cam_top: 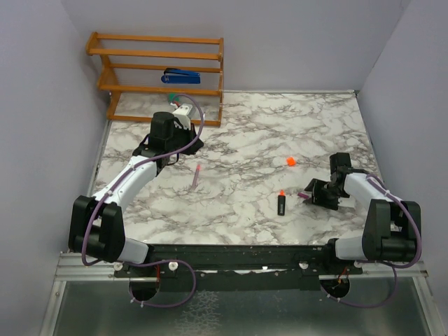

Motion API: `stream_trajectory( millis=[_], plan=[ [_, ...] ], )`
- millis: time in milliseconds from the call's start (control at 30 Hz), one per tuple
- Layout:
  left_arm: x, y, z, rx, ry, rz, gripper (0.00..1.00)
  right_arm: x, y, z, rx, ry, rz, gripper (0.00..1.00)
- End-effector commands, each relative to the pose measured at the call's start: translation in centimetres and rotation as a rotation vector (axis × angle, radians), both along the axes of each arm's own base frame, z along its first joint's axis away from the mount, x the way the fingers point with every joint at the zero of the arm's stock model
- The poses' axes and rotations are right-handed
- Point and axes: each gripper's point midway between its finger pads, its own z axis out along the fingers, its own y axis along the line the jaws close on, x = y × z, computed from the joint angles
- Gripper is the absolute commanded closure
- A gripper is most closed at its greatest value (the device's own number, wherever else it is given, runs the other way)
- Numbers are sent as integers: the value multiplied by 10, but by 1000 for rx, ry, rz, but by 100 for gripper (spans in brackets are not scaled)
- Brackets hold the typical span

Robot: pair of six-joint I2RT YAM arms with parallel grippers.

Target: Insert the pens into the pen caps

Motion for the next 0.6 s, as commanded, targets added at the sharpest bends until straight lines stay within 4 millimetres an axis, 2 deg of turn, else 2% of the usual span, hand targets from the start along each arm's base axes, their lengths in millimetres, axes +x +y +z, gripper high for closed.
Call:
stream_trajectory(
  millis=[0, 567],
  plan=[
    [8, -1, 8, 5, -28, 8, 100, -8, 1, -7, 9, 27, 4, 49],
    [10, 0, -5, 19, 1, 9, 100, -15, -2, -20, 15, 86, 0, 55]
  ],
)
